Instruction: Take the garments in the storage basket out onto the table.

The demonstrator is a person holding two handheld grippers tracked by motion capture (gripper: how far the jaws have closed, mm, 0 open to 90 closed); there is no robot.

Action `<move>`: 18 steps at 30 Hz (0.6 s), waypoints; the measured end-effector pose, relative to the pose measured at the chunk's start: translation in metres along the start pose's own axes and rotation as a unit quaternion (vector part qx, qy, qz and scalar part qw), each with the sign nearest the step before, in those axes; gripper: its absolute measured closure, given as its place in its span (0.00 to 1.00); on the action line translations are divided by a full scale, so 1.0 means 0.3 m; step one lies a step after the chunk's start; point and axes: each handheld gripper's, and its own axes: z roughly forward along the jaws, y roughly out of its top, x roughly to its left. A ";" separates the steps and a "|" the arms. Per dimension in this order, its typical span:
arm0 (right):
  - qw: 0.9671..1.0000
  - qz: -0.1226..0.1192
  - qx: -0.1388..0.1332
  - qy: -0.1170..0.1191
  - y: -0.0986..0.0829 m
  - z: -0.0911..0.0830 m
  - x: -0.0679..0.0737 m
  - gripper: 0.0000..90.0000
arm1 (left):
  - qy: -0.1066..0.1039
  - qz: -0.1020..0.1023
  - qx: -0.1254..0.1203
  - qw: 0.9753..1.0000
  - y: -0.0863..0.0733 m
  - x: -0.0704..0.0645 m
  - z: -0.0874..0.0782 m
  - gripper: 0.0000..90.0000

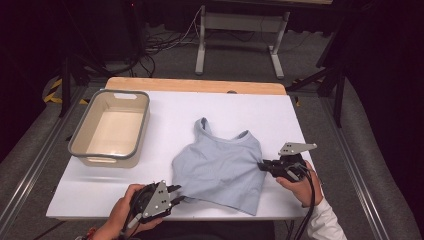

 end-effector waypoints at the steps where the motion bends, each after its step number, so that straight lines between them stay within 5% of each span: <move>1: 1.000 -0.001 0.005 -0.007 -0.002 0.002 0.000 0.91 | -0.004 -0.012 -0.011 1.000 -0.004 0.013 -0.007 0.67; 6: 0.998 -0.017 0.035 -0.045 -0.003 0.022 0.000 0.91 | 0.011 -0.060 -0.025 0.998 -0.005 0.103 0.005 0.46; 8: 0.998 -0.021 0.038 -0.056 0.000 0.025 0.002 0.88 | 0.021 -0.063 -0.019 0.998 0.006 0.137 0.030 0.42; 13: 0.998 0.019 -0.015 -0.050 0.030 0.008 -0.027 0.66 | 0.026 -0.090 -0.020 0.995 0.068 0.278 0.132 0.38; 18: 0.995 0.071 -0.057 -0.044 0.063 0.025 -0.076 0.52 | 0.033 -0.134 -0.002 0.990 0.094 0.424 0.244 0.38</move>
